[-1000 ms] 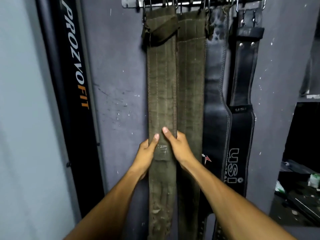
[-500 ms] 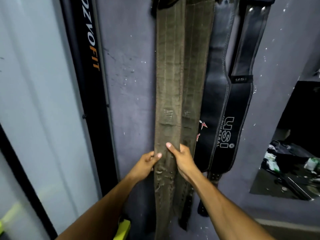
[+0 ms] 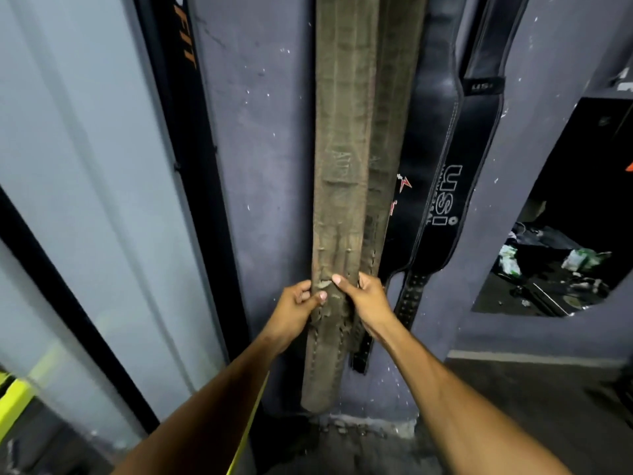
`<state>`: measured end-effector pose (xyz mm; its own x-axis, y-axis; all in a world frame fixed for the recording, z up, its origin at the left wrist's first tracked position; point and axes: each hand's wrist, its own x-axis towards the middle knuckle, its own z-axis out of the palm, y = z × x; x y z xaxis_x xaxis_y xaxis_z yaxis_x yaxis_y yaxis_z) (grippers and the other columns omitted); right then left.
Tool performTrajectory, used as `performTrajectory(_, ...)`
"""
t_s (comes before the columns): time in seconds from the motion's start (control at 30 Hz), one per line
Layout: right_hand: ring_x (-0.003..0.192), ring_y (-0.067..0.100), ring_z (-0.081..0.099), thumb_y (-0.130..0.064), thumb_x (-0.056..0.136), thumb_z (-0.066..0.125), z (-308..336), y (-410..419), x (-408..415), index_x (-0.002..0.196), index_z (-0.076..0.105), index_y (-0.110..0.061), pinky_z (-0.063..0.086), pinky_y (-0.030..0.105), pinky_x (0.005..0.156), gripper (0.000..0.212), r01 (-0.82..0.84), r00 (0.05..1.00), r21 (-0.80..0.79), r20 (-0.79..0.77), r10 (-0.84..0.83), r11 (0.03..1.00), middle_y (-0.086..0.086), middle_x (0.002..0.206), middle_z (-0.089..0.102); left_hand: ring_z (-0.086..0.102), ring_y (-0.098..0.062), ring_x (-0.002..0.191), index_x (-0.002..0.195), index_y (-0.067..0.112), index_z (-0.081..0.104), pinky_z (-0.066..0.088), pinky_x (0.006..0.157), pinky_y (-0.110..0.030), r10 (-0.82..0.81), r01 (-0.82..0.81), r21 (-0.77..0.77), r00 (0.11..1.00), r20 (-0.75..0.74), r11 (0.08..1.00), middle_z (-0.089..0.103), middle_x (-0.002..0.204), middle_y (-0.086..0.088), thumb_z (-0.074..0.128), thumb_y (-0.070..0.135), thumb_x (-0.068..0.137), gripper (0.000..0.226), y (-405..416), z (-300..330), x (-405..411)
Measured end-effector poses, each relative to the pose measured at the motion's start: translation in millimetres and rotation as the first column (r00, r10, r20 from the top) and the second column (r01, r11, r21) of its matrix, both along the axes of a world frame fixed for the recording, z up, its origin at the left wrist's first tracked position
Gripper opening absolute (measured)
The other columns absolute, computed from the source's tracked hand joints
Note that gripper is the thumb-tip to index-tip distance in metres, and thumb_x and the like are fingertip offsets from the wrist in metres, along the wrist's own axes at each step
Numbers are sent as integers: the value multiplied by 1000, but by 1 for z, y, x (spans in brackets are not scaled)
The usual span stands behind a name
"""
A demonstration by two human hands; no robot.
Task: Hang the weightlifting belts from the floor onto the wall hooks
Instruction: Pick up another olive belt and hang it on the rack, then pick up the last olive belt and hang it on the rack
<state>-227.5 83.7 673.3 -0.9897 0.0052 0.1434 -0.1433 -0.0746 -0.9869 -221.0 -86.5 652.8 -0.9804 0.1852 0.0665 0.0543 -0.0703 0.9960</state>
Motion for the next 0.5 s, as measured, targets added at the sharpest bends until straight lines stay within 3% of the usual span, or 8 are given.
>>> performTrajectory(0.1, 109, 18, 75, -14, 95, 74, -15, 2, 19, 127, 70, -6, 60, 28, 93, 33, -41, 997, 55, 72, 37, 998, 5, 117, 79, 74, -25, 108, 111, 20, 74, 60, 95, -41, 56, -55, -114, 998, 7, 992, 79, 112, -10, 71, 25, 93, 19, -2, -13, 6)
performTrajectory(0.2, 118, 22, 69, -20, 93, 77, -48, 15, 38, 133, 61, -9, 57, 21, 90, 45, 7, 968, 146, 247, -44, 989, -2, 115, 74, 62, -28, 129, 131, 4, 60, 44, 116, -47, 205, -177, -226, 973, 105, 958, 68, 134, -17, 73, 28, 93, 46, -7, -39, 22)
performTrajectory(0.27, 122, 27, 65, -24, 92, 79, -77, 27, 49, 139, 55, -6, 55, 30, 101, 56, 35, 914, 230, 386, -124, 973, 6, 124, 69, 64, -29, 124, 121, 2, 65, 44, 114, -46, 281, -229, -302, 949, 143, 925, 71, 125, -16, 70, 28, 96, 36, -10, -62, 33)
performTrajectory(0.37, 127, 29, 61, -32, 92, 78, -121, 42, 66, 139, 56, -6, 47, 43, 114, 57, 4, 847, 335, 499, -181, 942, 12, 134, 65, 64, -19, 97, 92, 9, 70, 49, 95, -32, 314, -220, -383, 928, 203, 897, 73, 97, -11, 64, 28, 100, 22, -11, -97, 58)
performTrajectory(0.47, 126, 31, 62, -35, 93, 77, -158, 50, 81, 133, 60, -7, 48, 48, 112, 51, -35, 801, 383, 564, -203, 923, 12, 135, 65, 61, -2, 91, 95, 5, 72, 42, 86, -3, 348, -240, -402, 912, 218, 883, 72, 95, -9, 64, 23, 100, 20, -6, -131, 83)
performTrajectory(0.5, 125, 31, 63, -35, 93, 77, -168, 52, 85, 132, 61, -8, 49, 49, 111, 50, -60, 784, 382, 590, -193, 922, 12, 134, 66, 65, -7, 98, 98, 4, 72, 46, 94, -8, 350, -231, -403, 902, 252, 885, 73, 101, -14, 63, 22, 101, 21, -4, -143, 90)
